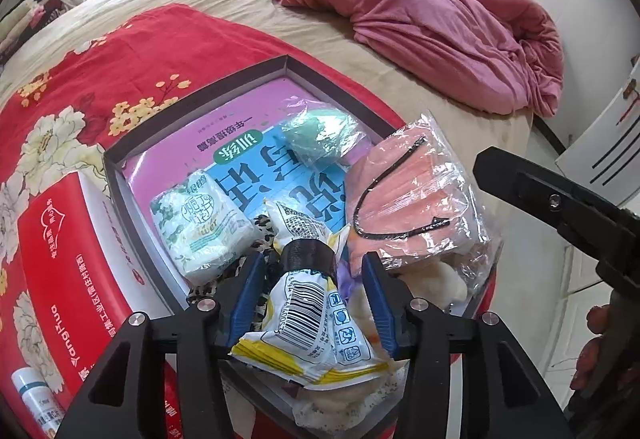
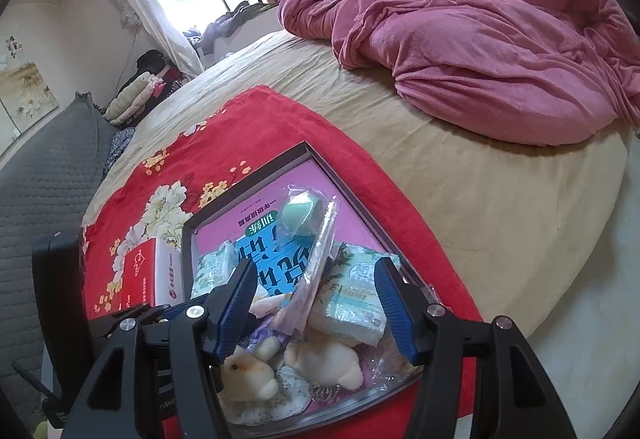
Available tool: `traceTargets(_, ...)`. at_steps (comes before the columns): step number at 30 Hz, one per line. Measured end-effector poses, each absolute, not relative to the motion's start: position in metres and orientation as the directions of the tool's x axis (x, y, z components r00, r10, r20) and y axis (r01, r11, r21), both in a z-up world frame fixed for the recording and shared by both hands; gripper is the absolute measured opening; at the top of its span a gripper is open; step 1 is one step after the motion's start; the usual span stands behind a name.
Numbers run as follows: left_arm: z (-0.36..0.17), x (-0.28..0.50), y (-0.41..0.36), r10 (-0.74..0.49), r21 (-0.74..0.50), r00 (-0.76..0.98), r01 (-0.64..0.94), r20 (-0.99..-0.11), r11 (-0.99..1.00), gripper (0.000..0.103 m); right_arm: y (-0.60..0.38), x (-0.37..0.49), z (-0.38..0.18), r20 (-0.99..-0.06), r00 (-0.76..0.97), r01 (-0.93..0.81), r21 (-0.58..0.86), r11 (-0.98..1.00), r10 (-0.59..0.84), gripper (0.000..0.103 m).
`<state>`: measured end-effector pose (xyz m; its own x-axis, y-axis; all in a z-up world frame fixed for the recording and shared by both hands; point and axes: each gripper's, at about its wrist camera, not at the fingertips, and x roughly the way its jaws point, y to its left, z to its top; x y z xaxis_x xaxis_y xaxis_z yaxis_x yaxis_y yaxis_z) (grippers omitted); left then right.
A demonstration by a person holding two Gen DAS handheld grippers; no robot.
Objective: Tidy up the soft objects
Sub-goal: 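Lower the mask and snack bag into the box and open both tools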
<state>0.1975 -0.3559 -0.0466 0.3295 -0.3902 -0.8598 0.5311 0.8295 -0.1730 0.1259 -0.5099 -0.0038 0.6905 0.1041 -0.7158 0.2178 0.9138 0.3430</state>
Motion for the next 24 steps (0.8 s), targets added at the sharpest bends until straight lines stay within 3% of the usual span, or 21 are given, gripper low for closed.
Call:
traceTargets(3, -0.047, 0.197, -0.356, -0.395, -0.177, 0.326, 0.535, -0.859, 0.826, 0.064, -0.507, 0.128, -0.003, -0.720, 0.687, 0.218, 0.329, 0.919, 0.095, 0.061)
traceTargets(24, -0.037, 0.193, -0.336, -0.398, -0.182, 0.351, 0.512, -0.848, 0.840, 0.077, -0.503, 0.127, 0.000, -0.757, 0.653, 0.266, 0.272, 0.925, 0.035, 0.069)
